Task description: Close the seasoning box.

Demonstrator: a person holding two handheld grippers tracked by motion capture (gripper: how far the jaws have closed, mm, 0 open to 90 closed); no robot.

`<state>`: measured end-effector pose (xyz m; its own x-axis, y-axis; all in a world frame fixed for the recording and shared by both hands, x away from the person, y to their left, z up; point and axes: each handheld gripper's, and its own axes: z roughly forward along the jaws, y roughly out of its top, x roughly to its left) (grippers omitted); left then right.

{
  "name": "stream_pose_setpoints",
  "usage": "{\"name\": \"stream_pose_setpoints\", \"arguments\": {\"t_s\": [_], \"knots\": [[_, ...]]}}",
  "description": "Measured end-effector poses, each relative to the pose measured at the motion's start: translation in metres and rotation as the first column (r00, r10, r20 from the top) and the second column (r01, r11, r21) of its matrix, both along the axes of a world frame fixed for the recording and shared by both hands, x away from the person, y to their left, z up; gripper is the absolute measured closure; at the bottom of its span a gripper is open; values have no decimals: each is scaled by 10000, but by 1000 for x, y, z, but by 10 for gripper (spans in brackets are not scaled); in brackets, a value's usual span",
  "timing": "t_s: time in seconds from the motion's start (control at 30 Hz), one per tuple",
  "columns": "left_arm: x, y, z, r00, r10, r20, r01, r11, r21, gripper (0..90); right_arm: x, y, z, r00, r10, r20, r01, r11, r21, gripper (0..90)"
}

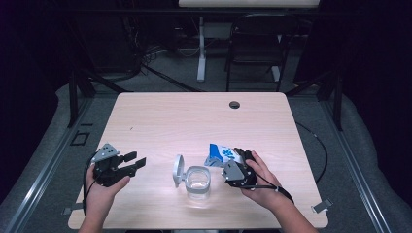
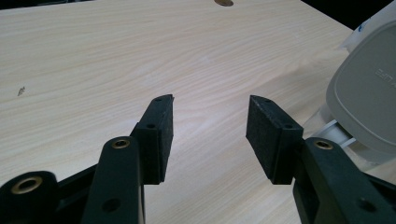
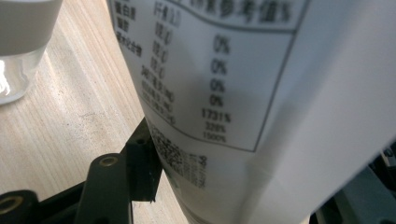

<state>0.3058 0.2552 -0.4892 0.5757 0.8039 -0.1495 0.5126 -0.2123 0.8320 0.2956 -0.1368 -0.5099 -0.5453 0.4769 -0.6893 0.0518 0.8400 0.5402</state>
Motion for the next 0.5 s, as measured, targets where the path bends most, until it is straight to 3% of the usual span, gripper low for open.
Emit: {"name": "stream_pose_setpoints", "arguments": {"t_s": [0.13,0.17,0.5], "knots": [[0,-2,-1,10000,-48,-59,48,9999,104,519,-2,-1,-1,10000,-12,44,13,9997,-246,412],[0,-2,-1,10000,-46,-28,46,10000,60,519,-2,-1,0,10000,-7,82,11,9985,-551,412],[0,-6,-3,9998,-137,-132,139,9997,200,518,-3,-1,2,9998,82,184,-69,9976,-683,412]]}}
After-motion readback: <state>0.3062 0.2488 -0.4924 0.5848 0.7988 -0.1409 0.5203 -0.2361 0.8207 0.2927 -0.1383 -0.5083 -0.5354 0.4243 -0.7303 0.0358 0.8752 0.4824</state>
